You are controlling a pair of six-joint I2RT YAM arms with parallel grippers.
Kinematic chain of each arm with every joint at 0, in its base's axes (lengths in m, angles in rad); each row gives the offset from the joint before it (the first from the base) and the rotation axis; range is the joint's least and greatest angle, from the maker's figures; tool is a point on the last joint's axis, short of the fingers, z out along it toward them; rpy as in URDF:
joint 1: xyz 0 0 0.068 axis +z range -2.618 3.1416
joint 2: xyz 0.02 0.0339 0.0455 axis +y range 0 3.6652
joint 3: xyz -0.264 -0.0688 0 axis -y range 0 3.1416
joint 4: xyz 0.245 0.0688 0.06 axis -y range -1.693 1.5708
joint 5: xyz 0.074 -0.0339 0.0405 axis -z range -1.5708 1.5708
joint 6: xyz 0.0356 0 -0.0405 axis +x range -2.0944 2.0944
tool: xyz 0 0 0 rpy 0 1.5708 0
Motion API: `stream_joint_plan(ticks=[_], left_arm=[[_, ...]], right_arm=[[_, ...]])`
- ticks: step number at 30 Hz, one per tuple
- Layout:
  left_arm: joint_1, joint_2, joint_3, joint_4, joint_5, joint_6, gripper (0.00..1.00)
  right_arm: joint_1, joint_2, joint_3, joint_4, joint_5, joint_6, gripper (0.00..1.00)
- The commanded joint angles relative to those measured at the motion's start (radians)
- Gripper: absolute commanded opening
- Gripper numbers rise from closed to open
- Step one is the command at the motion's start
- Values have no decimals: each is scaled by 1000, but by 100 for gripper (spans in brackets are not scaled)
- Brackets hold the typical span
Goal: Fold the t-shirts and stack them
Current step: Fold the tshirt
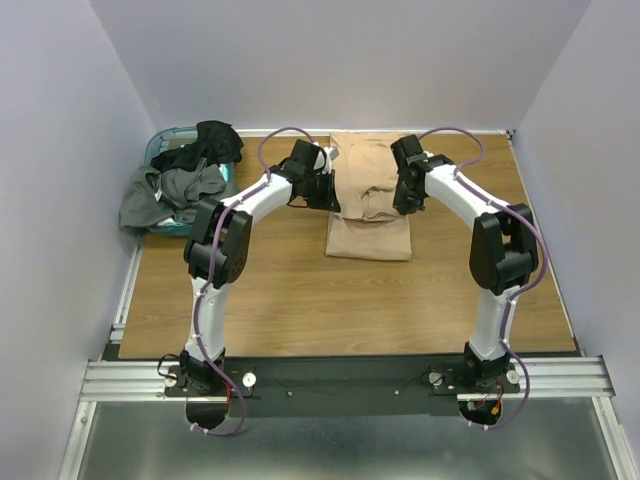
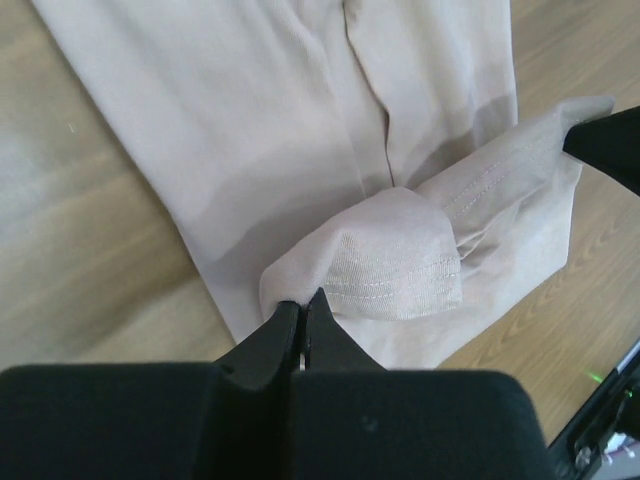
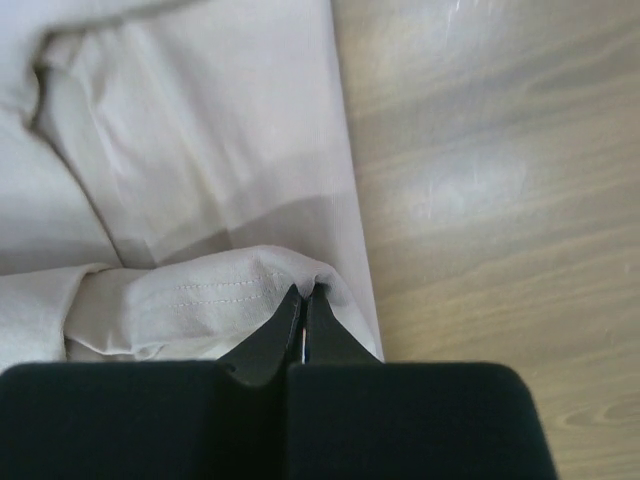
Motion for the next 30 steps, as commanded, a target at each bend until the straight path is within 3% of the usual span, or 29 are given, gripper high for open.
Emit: stream_joint_plan(ticks=[1, 12, 15, 16, 17, 20, 21, 24, 30], left_arm=[[26, 57, 80, -23, 41, 11, 0], [63, 166, 191, -18, 60, -13, 1], [76, 176, 188, 6, 86, -23, 32], [76, 177, 195, 20, 93, -24, 39], [81, 177, 203, 20, 92, -24, 49], [87, 160, 218, 26, 83, -23, 54], [89, 137, 215, 32, 78, -23, 59], [92, 84, 171, 72, 61, -20, 62], [90, -16, 7, 134, 60, -15, 62]], right_arm=[[-26, 63, 85, 18, 37, -53, 0], [-69, 214, 272, 21, 31, -114, 0], [-77, 244, 298, 21, 30, -119, 1], [-80, 249, 314, 21, 30, -122, 4], [-86, 255, 324, 21, 27, -123, 18], [-97, 246, 352, 21, 14, -123, 48], [-100, 232, 358, 19, 13, -123, 64], [-103, 196, 361, 21, -1, -123, 76], [-109, 102, 260, 30, -64, -105, 81]])
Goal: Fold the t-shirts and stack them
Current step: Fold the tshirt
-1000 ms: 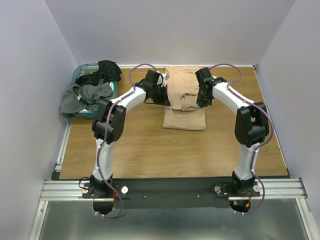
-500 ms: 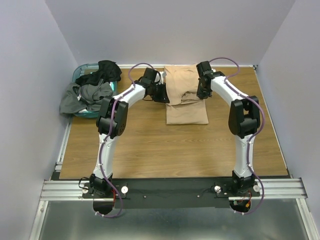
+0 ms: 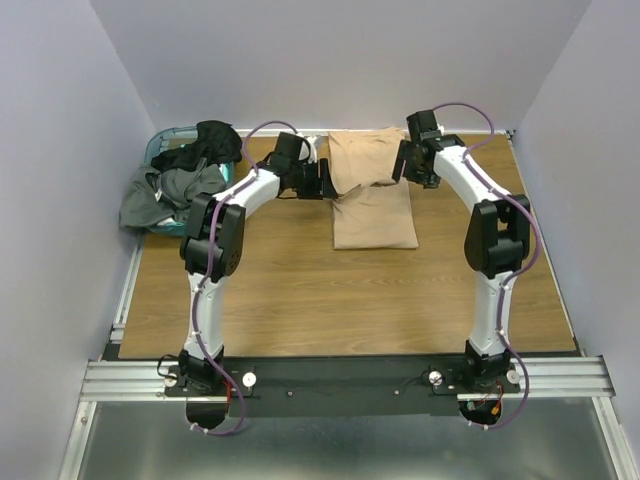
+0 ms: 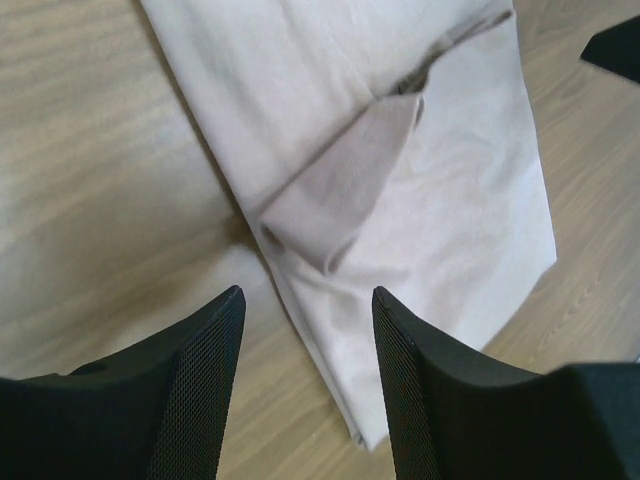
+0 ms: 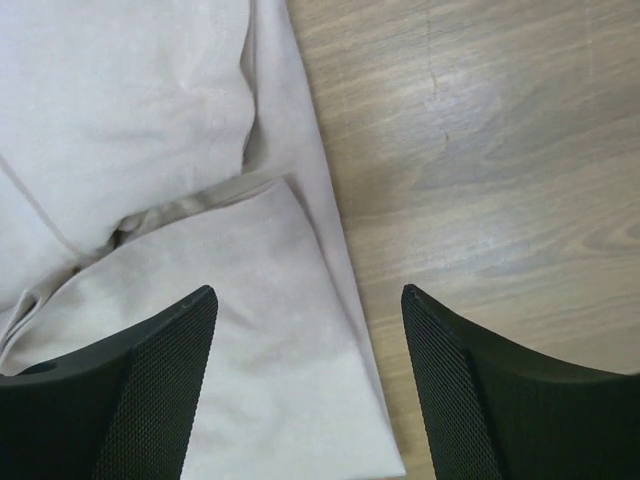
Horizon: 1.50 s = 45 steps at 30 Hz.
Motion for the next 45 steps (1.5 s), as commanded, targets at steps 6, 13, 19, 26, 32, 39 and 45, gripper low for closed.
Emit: stream_joint_plan(ticks=[6, 13, 19, 26, 32, 39, 45], left_arm=[[-22, -166, -233, 116, 12, -4, 62], [-64, -202, -348, 143, 13, -17, 62], [-87, -238, -422, 151, 4, -30, 62], [-108, -272, -497, 145, -48, -73, 62], [-131, -278, -532, 163, -47, -90, 61], [-154, -267, -528, 166, -51, -113, 60], [-176, -272, -543, 139, -96, -124, 60]], right_arm=[[-4, -180, -246, 74, -113, 39, 82], [-10, -286, -461, 131, -167, 60, 79], [-21, -355, -590, 157, -177, 80, 70], [-25, -412, -702, 181, -193, 96, 66], [-30, -432, -762, 214, -197, 102, 64], [-44, -429, -808, 249, -199, 96, 61], [-53, -415, -841, 280, -207, 88, 55]])
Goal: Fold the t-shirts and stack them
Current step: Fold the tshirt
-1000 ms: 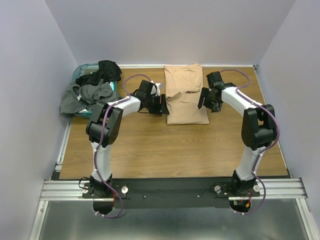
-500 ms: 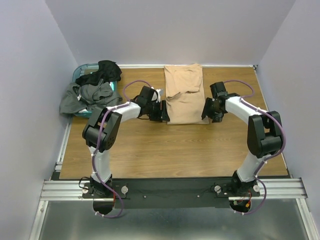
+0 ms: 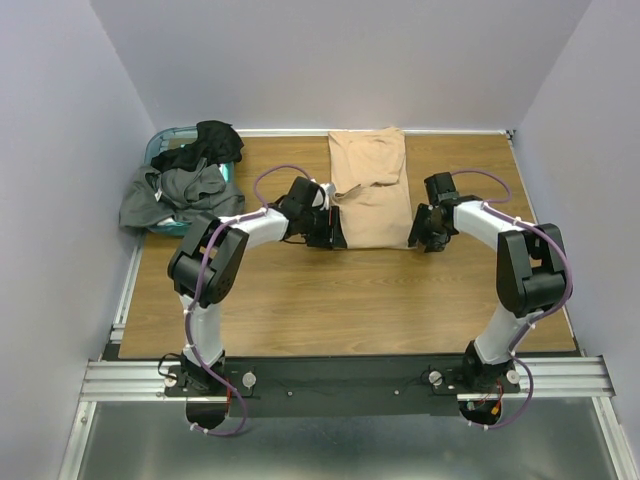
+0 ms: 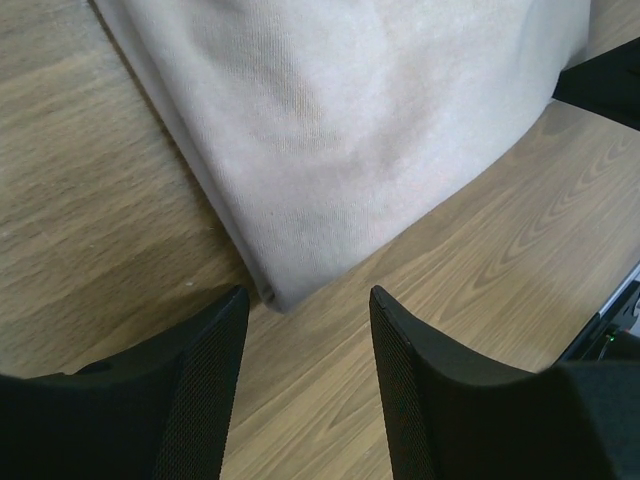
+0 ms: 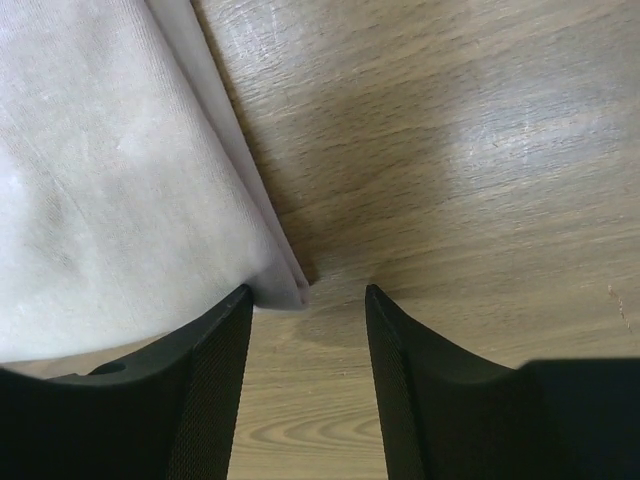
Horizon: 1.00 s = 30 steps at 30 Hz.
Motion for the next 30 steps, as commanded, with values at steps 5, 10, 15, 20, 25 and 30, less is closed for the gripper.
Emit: stream_joint_plan(ticks=[5, 10, 15, 20, 25, 30], left_arm=[[-16, -20, -34, -35, -101, -15, 57], [-18, -5, -22, -45, -112, -7, 49], [-24, 9, -30, -47, -126, -6, 43], [-27, 41, -25, -38, -124, 4, 16], [-27, 50, -26, -27, -118, 14, 0], [-19, 8, -42, -48, -150, 27, 0]], right_arm=[[-7, -4, -50, 68, -52, -10, 51], [-8, 5, -52, 76, -66, -25, 42], [-7, -1, -58, 77, -82, -28, 29], [-8, -7, -60, 77, -95, -33, 10], [-7, -23, -61, 76, -107, -31, 0], [-8, -56, -61, 68, -110, -27, 0]])
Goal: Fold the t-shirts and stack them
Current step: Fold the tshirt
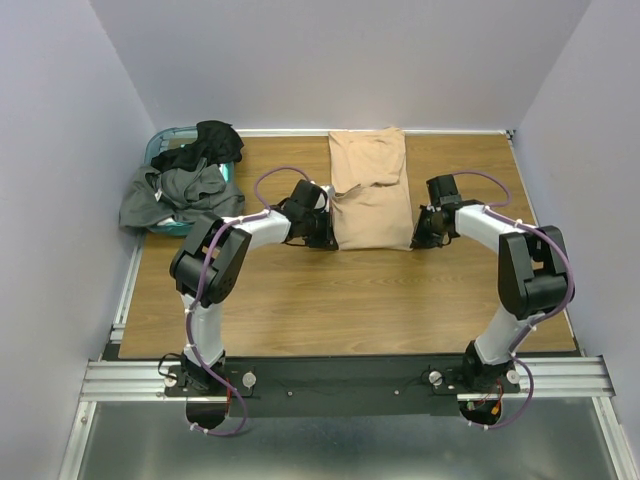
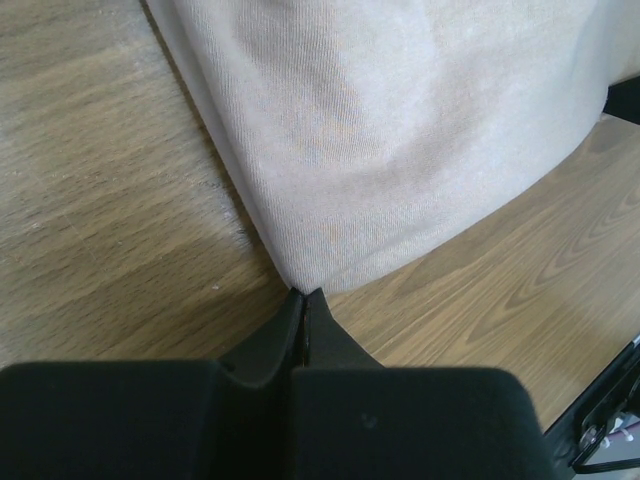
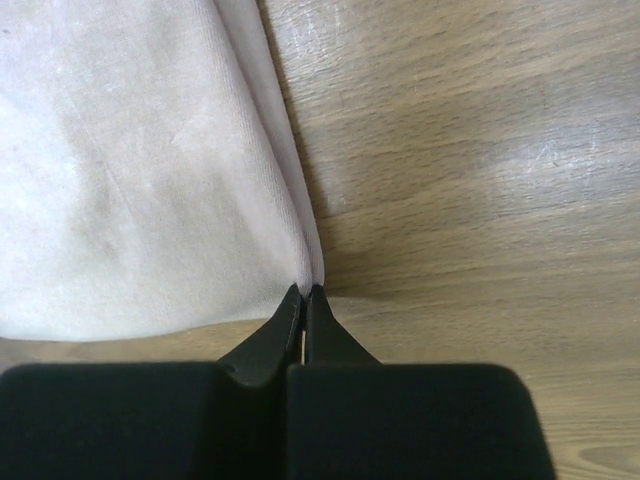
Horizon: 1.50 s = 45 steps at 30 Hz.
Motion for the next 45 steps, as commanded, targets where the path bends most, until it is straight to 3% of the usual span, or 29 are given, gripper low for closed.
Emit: stream_joint_plan(ticks=[1, 10, 20, 28, 40, 45], left_arm=[[3, -17, -38, -63, -66, 34, 0], [14, -225, -95, -121, -146, 3, 0], [13, -307, -109, -198, -93, 23, 0], [10, -446, -158, -293, -61, 54, 0], [-13, -707, -216, -403, -8, -58, 0], [-13, -740, -227, -387, 31, -81, 0]], right_arm=[[-3, -51, -15, -27, -20, -5, 0], [-3, -185, -3, -99, 22, -9, 0], [-3, -254, -3, -209, -14, -42, 0], [-2, -427, -4, -393, -41, -40, 0], [12, -608, 68, -660, -27, 26, 0], [10, -641, 91, -665, -1, 67, 0]])
